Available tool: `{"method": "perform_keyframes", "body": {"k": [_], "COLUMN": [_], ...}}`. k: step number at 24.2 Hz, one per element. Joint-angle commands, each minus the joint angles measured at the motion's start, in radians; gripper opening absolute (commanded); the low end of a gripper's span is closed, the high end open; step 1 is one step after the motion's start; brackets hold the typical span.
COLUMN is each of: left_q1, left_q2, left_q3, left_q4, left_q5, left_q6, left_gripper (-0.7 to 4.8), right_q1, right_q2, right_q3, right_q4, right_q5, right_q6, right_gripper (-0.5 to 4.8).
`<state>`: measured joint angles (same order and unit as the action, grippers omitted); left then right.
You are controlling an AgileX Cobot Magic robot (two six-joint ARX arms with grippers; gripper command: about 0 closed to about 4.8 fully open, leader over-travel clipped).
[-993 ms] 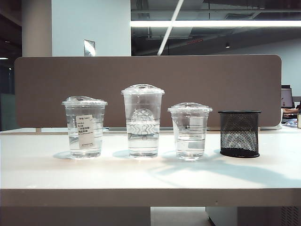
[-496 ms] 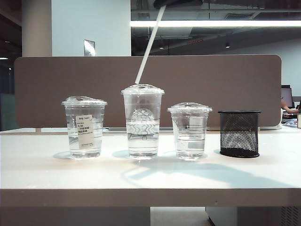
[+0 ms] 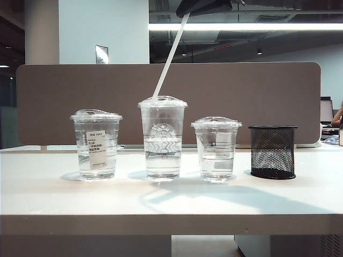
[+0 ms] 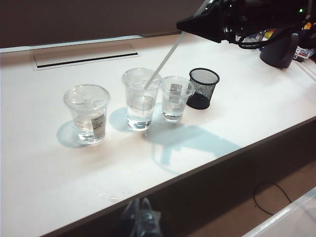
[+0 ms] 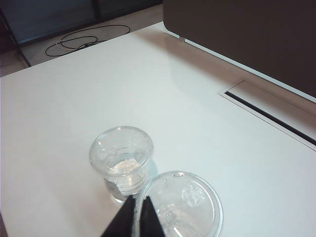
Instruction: Pick up the straw and insert it into the large coffee cup.
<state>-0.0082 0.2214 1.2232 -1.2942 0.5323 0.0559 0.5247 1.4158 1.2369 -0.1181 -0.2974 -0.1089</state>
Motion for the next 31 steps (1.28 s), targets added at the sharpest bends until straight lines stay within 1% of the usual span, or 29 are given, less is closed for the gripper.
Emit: {"method": "perform_keyframes", "body": {"k": [1, 7, 18, 22, 26, 28, 29, 30, 31], "left_q1": [0.001, 0.001, 0.001, 0.001, 0.001, 0.001, 0.001, 0.001, 0.001], "left_q2": [0.001, 0.001, 0.001, 0.001, 0.001, 0.001, 0.001, 0.001, 0.001], "left_q3": [0.003, 0.003, 0.003, 0.003, 0.003, 0.003, 0.003, 0.003, 0.003], "left_q4": [0.017, 0.019, 0.021, 0.021, 0.021, 0.021, 0.021, 0.021, 0.021], "left_q5": [0.003, 0.003, 0.003, 0.003, 0.003, 0.003, 0.003, 0.003, 0.003], "left_q6": [0.005, 0.005, 0.005, 0.004, 0.004, 0.004, 0.004, 0.004, 0.004], "left_gripper": [-0.04, -0.04, -0.04, -0.04, -0.04, -0.04, -0.04, -0.04, -0.04], "right_q1": [0.000, 0.000, -0.003, -0.002, -0.002, -0.002, -0.002, -0.002, -0.002], "right_q2": [-0.003, -0.004, 0.014, 0.059, 0.141, 0.180, 0.196, 0.202, 0.203], "right_q3": [0.006, 0.027, 0.026, 0.026, 0.026, 0.026, 0.026, 0.026, 0.026], "right_q4": [0.041, 0.067, -0.042, -0.033, 0.021, 0.088, 0.124, 0.138, 0.158], "right_q5": [0.006, 0.006, 0.010, 0.008, 0.007, 0.006, 0.006, 0.005, 0.003], "right_q6": [-0.013, -0.013, -0.027, -0.026, -0.026, -0.026, -0.026, -0.026, -0.026], "right_gripper": [0.30, 0.30, 0.30, 0.30, 0.34, 1.27, 2.20, 2.70, 3.72]}}
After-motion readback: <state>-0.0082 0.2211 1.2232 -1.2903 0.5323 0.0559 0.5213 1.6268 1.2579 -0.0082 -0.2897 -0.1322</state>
